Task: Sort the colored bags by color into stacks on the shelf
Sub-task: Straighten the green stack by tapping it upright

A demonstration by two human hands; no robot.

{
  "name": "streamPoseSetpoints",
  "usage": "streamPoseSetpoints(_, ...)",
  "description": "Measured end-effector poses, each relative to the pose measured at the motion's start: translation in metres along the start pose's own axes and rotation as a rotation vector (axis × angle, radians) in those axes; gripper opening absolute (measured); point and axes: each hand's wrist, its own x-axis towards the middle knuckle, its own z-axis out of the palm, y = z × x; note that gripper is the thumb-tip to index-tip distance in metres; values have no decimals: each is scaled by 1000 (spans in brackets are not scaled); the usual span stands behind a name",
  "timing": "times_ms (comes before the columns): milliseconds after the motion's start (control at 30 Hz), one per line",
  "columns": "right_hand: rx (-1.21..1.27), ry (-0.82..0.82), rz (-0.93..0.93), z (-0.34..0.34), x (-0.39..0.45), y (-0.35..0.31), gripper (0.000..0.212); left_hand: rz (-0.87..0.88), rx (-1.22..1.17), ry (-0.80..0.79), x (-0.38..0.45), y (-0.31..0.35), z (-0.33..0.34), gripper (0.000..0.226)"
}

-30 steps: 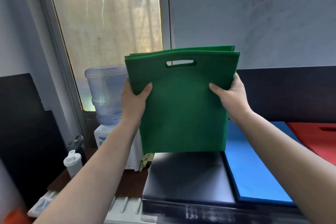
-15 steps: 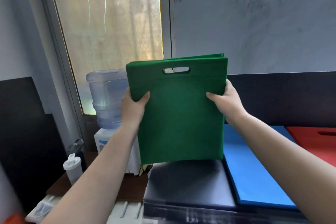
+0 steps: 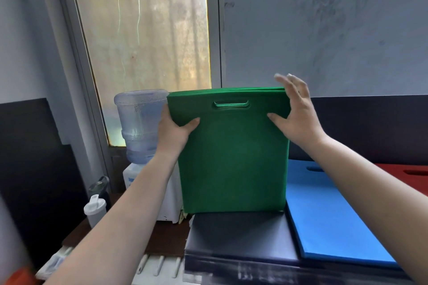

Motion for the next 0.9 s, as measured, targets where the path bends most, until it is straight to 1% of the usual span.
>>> streamPoseSetpoints(67, -81, -15, 18, -2, 2, -1, 65, 23, 18, 8, 3, 5, 0, 56)
streamPoseSetpoints(133, -95, -6, 28, -3, 3, -2, 60, 20, 11, 9, 4, 7, 0, 54)
streamPoseSetpoints(233, -88, 12, 55, -3, 5, -4, 59, 11, -18, 3, 4, 9, 0, 47)
streamPoseSetpoints(300, -70, 40, 72, -2, 6, -2, 66, 2, -31, 0, 4, 9, -2, 45)
streamPoseSetpoints(367, 65, 43, 162, 1, 2, 3, 83, -39, -70, -20, 2, 4, -5, 42)
streamPoseSetpoints(400, 205, 35, 246, 4, -4, 6, 91, -80, -106, -38, -1, 0, -6, 41)
streamPoseSetpoints(433, 357, 22, 347, 8, -13, 10, 92, -138, -149, -62, -6, -5, -7, 39)
streamPoseSetpoints(467, 477, 0, 441, 14, -24, 16, 84, -203, -184, -83, -13, -12, -6, 36)
streamPoseSetpoints(500, 551, -23, 515, 22, -36, 22, 67, -258, -200, -86, -21, -20, -5, 32)
streamPoseSetpoints(533, 578, -36, 560, 29, -49, 28, 49, -290, -186, -70, -29, -25, -4, 28)
streamPoseSetpoints(567, 591, -36, 576, 34, -59, 31, 36, -291, -168, -44, -34, -28, -2, 26)
streamPoseSetpoints(600, 612, -18, 575, 36, -64, 32, 31, -271, -162, -24, -37, -26, 0, 25)
streamPoseSetpoints(700, 672, 47, 534, 30, -53, 25, 28, -175, -167, -14, -28, -10, 2, 20)
streamPoseSetpoints(800, 680, 75, 485, 20, -35, 20, 29, -85, -123, -48, -15, 4, 3, 20)
streamPoseSetpoints(833, 667, 72, 494, 20, -34, 22, 30, -89, -113, -53, -14, 2, 3, 20)
streamPoseSetpoints(900, 633, 14, 558, 25, -46, 29, 34, -158, -101, -62, -22, -13, 6, 24)
